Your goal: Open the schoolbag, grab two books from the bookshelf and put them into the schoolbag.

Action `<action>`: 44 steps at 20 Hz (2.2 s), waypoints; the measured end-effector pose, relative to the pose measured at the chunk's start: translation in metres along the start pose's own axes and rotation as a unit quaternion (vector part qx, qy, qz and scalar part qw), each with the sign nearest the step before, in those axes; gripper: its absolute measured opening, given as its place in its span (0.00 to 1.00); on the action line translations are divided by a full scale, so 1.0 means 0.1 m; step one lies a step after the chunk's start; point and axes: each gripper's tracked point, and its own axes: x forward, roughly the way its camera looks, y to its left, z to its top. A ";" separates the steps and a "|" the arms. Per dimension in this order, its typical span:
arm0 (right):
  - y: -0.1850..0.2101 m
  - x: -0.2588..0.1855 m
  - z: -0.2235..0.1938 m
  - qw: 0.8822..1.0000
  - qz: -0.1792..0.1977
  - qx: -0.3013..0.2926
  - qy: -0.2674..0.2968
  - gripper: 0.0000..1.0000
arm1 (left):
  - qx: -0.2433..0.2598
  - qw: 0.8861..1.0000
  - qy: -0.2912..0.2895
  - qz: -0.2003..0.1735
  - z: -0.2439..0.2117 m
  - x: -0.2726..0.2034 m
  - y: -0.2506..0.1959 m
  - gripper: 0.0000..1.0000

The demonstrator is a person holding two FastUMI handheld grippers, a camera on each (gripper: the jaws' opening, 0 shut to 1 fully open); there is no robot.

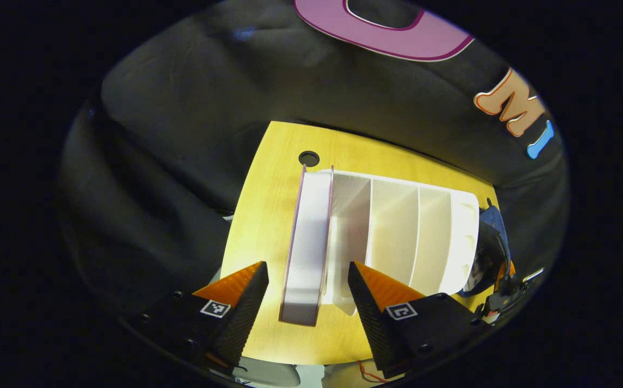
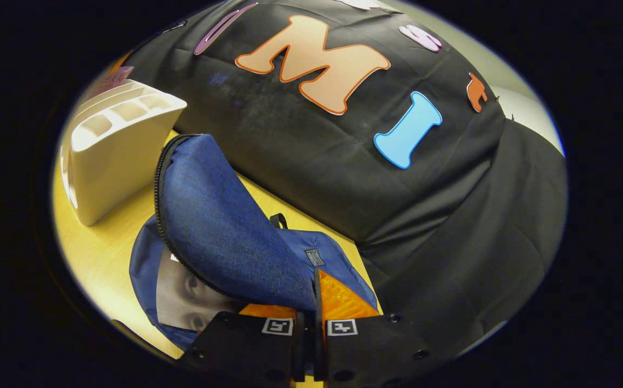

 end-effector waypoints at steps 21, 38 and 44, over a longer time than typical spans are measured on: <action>0.00 -0.03 -0.02 1.000 -0.015 -0.006 0.009 0.07 | -0.004 0.988 0.154 0.021 -0.25 0.69 -0.12 0.42; 0.00 -0.02 -0.07 1.000 0.017 0.006 -0.009 0.09 | -0.053 0.978 0.191 0.060 -0.62 -0.64 -0.41 0.42; -0.01 -0.03 -0.08 0.999 0.030 0.017 -0.021 0.07 | -0.072 0.984 0.154 0.054 -0.79 -1.21 -0.72 0.42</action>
